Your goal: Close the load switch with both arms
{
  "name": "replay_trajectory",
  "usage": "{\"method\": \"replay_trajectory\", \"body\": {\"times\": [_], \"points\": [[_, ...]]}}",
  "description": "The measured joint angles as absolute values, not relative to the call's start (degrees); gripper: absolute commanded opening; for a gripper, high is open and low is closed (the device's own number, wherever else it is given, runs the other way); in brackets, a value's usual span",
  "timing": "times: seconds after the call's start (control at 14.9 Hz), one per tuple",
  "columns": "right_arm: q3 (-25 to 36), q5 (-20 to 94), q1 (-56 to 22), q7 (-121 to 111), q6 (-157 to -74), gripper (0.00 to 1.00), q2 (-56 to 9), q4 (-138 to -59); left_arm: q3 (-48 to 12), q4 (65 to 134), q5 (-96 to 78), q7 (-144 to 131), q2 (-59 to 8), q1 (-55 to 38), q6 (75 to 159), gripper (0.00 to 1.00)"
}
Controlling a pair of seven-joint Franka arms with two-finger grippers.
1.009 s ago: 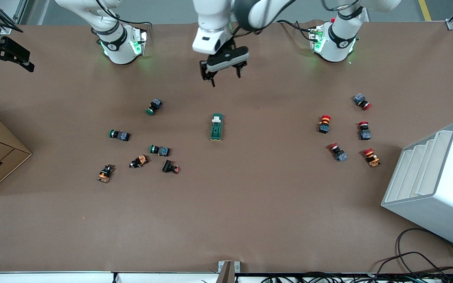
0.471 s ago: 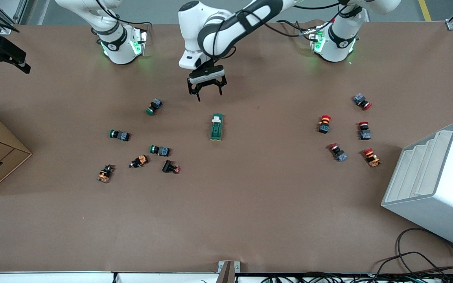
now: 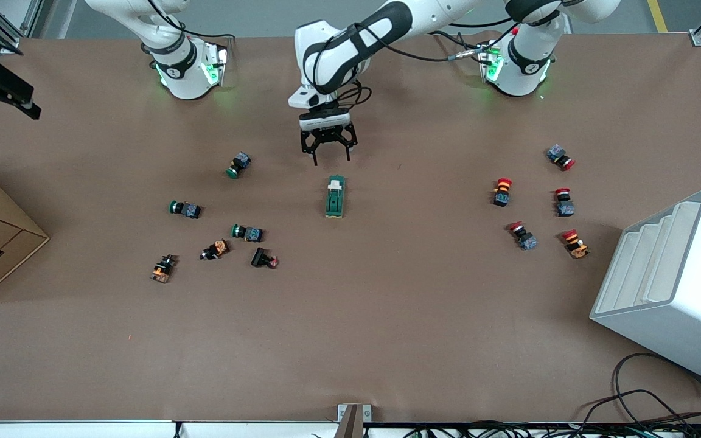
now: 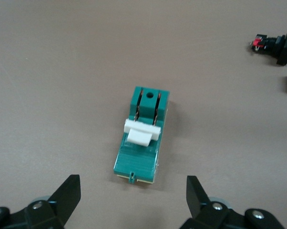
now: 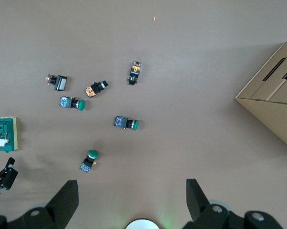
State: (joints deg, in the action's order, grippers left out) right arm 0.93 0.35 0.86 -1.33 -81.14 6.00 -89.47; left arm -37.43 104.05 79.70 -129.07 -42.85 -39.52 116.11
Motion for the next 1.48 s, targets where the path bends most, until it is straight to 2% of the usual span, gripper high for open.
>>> {"method": "replay_trajectory", "body": {"times": [0.34, 0.67, 1.14, 1.48], "points": [[1.16, -0.06, 1.04, -1.44, -83.42, 1.0, -0.32, -89.2, -36.67, 106.14, 91.19, -134.03, -45.18, -39.54, 114.73, 0.98], [0.47, 0.47, -0.14, 3.51, -83.19, 1.0, -1.15, -89.27, -34.94, 106.18, 97.36, -134.8, -46.57, -39.5, 113.82, 0.98], [-0.43, 1.69, -14.75, 32.96, -85.87, 1.0, -4.65, -90.22, -32.92, 106.17, 106.44, -138.51, -48.71, -39.46, 113.74, 0.98], [-0.46, 6.55, -20.19, 48.99, -92.57, 1.0, -8.34, -93.34, -32.9, 105.81, 106.78, -138.59, -50.03, -40.18, 113.74, 0.98]]}}
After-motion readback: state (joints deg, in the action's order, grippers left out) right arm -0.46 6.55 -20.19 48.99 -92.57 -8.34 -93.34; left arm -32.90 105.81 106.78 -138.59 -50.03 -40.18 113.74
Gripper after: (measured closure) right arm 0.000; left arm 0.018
